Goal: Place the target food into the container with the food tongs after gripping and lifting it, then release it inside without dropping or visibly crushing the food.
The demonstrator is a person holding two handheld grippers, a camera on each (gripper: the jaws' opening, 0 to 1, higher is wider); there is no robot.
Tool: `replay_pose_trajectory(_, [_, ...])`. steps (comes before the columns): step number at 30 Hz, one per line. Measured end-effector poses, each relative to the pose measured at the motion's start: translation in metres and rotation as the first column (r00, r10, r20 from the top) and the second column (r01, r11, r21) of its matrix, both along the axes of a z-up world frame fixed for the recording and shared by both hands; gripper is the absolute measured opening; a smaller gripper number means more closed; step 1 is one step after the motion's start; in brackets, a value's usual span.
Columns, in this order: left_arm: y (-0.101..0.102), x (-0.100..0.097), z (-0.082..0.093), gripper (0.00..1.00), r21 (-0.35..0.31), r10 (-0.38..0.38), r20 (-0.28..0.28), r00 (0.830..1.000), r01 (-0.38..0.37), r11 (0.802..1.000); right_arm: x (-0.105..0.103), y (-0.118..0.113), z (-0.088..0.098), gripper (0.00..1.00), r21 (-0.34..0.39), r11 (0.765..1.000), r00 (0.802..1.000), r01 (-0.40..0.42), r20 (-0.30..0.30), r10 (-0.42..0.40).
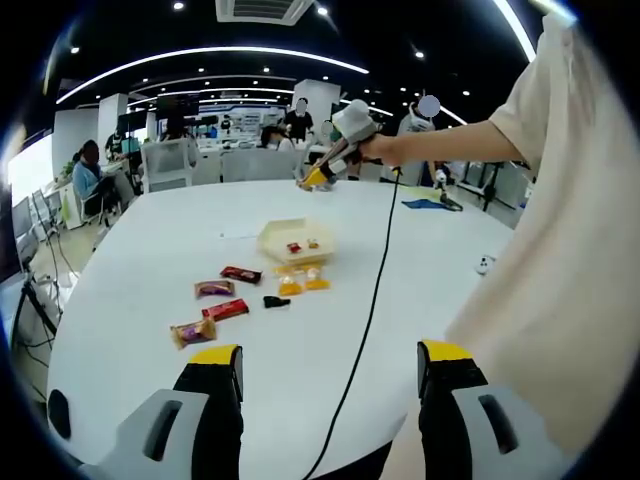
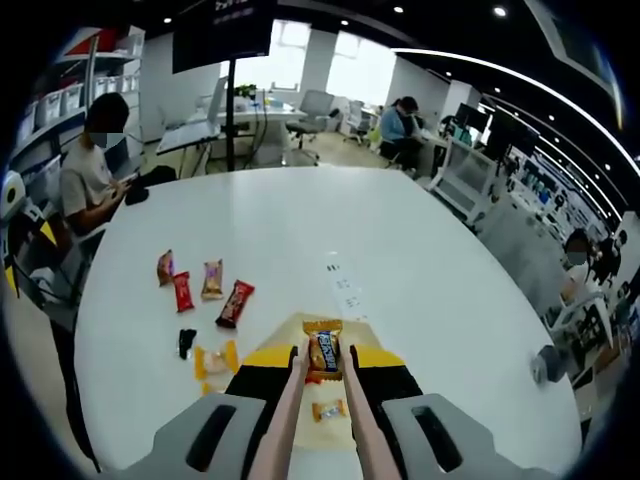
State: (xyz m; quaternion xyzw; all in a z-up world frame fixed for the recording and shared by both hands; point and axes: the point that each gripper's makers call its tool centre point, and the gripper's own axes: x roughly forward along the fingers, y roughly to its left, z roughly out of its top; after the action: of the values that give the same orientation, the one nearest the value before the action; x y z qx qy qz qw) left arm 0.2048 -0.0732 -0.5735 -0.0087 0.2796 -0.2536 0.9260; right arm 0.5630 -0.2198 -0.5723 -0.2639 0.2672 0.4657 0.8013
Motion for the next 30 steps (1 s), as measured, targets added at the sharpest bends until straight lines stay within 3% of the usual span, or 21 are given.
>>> replay_pose_trajectory(30, [-0.0020,0.0011,-0.0020,0.71,-0.003,-0.008,-0.004,1.000,0.008,1.000,-0.0052,-0.0064,-0.0066,0.21,-0.003,1.000,1.000,0.012,-0.013,-0.012])
